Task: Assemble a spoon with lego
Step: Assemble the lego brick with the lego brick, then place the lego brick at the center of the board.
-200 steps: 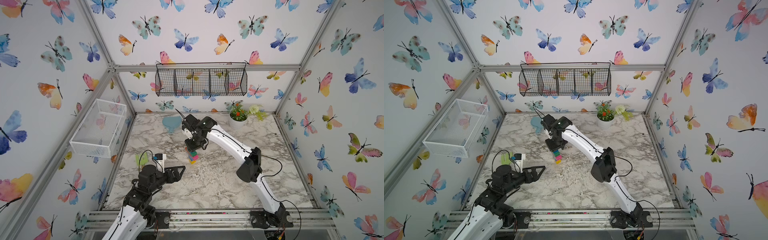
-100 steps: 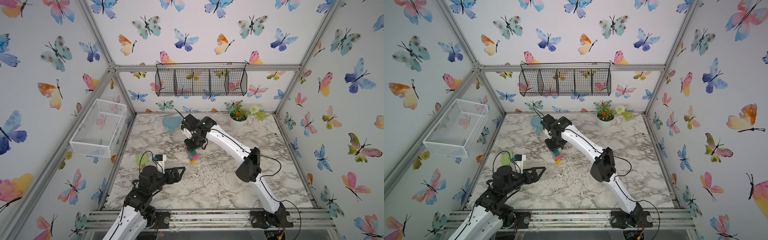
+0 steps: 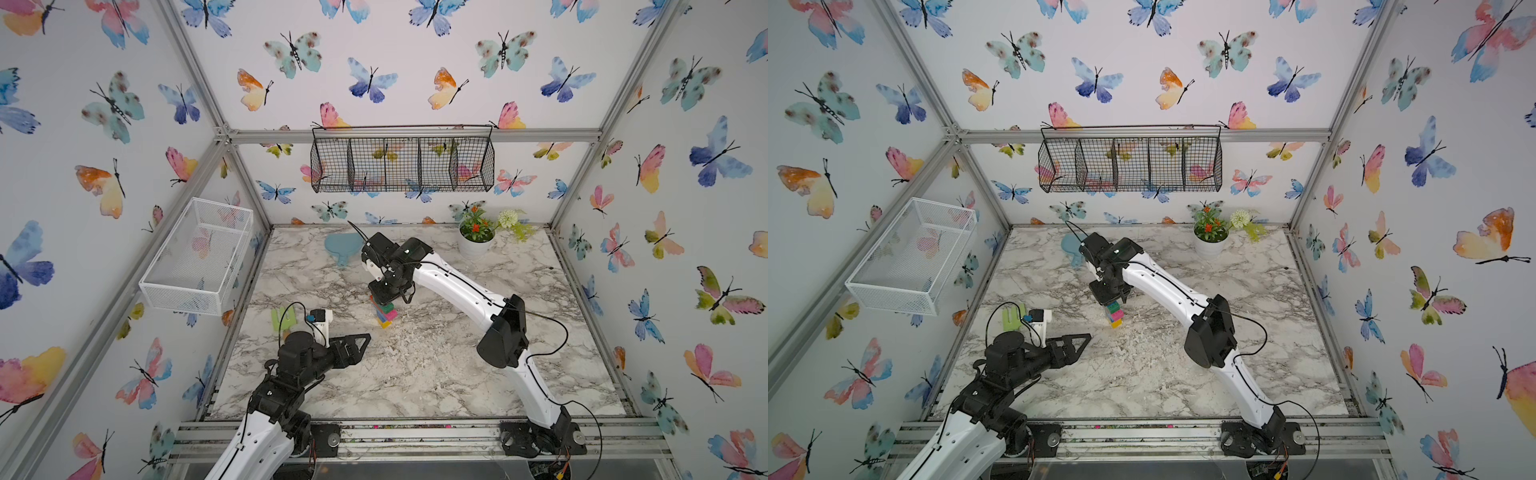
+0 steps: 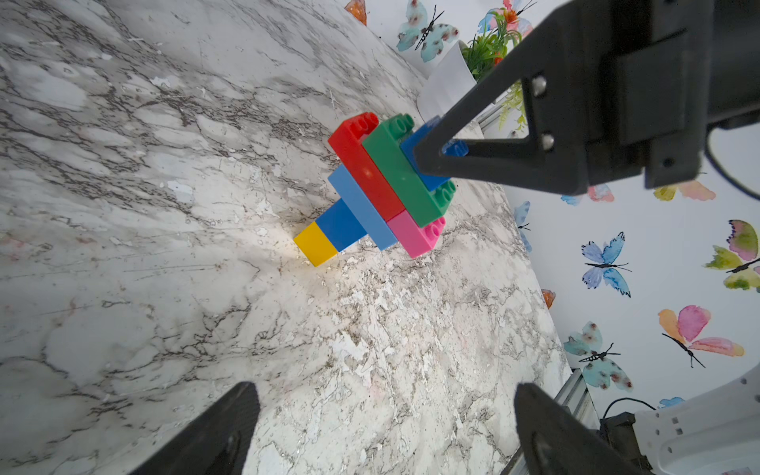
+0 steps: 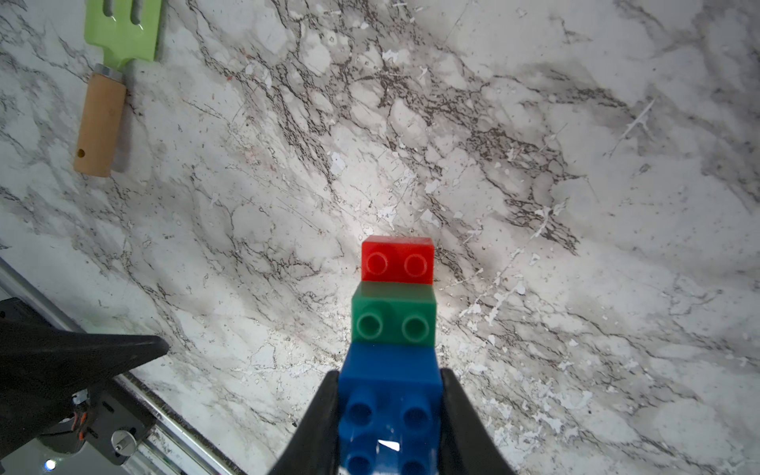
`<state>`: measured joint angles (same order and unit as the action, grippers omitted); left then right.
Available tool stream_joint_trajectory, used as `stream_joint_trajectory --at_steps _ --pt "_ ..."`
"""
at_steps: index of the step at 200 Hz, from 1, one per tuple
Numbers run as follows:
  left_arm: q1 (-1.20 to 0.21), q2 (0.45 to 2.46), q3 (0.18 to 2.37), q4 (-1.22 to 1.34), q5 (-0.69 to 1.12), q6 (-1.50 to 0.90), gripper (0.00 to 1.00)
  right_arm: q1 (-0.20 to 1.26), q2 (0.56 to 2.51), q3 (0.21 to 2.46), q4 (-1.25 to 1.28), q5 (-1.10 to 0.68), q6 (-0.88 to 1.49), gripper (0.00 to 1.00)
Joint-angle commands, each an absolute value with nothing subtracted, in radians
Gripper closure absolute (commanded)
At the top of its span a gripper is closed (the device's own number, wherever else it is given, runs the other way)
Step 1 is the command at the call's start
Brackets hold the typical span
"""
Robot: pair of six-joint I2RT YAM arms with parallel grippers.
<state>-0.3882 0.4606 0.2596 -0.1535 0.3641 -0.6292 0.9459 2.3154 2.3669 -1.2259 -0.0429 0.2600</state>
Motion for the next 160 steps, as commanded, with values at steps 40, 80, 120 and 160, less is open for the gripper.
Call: stream_joint_trajectory --at_steps 40,80,120,160 --pt "-0.393 0.445 0.253 -0.143 0.375 -0.627 0.01 0.968 2.436 2.346 -1.335 -0.048 0.298 0.87" --pt "-0.391 0.447 0.258 -0.141 0.371 -0.626 0.01 0.968 2.381 2.340 -1.279 -0.034 0.314 0.74" --pt "-0.392 0.454 0.265 -0.141 0.368 -0.624 0.01 0.966 2.358 2.375 -1.256 -0.019 0.328 0.63" --pt "-0.392 0.454 0.266 -0.142 0.365 -0.621 0.01 0.965 2.352 2.403 -1.254 -0.010 0.334 0.51"
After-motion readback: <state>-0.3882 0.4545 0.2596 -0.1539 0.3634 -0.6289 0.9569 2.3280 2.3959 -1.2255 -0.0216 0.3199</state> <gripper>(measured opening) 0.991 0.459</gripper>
